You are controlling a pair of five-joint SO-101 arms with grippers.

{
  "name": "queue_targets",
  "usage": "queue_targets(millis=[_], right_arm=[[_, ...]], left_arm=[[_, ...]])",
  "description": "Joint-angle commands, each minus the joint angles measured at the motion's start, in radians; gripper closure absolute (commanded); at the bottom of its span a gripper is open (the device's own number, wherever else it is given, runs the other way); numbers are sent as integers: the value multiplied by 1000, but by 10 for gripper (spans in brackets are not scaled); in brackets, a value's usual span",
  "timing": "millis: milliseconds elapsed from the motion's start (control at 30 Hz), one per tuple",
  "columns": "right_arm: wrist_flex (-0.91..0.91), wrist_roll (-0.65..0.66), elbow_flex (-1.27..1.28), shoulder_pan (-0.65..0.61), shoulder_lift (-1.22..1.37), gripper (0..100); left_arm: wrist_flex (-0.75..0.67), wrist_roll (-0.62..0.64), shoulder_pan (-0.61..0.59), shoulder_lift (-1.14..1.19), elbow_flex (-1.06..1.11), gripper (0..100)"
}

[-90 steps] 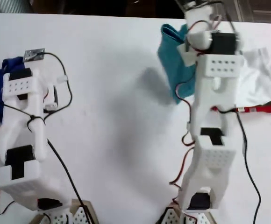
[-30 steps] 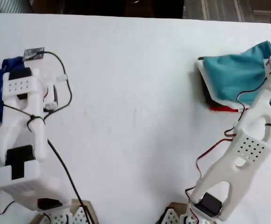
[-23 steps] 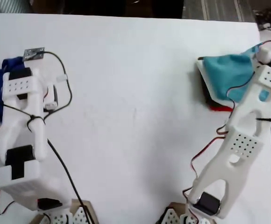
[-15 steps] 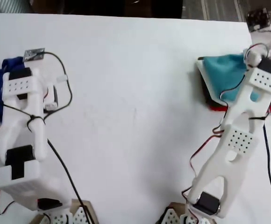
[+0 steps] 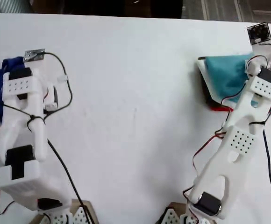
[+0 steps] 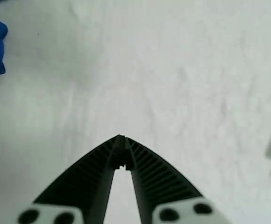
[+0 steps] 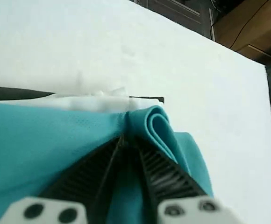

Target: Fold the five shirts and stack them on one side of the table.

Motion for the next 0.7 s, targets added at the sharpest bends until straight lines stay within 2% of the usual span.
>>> queue_targets(millis=[0, 133, 267, 500, 667], right_arm=[[67, 0, -40, 1, -205, 973], [232, 0, -40, -1, -344, 972], [498, 2, -40, -5, -458, 972], [921, 3, -25, -130, -484, 972], [921, -23, 176, -137, -512, 972]], left_arm=[[5, -5, -6, -61, -35, 973], [5, -5, -6, -61, -35, 973], [14, -3, -6, -63, -35, 973], [92, -2, -6, -157, -35, 973], [98, -5, -6, -293, -33, 973]])
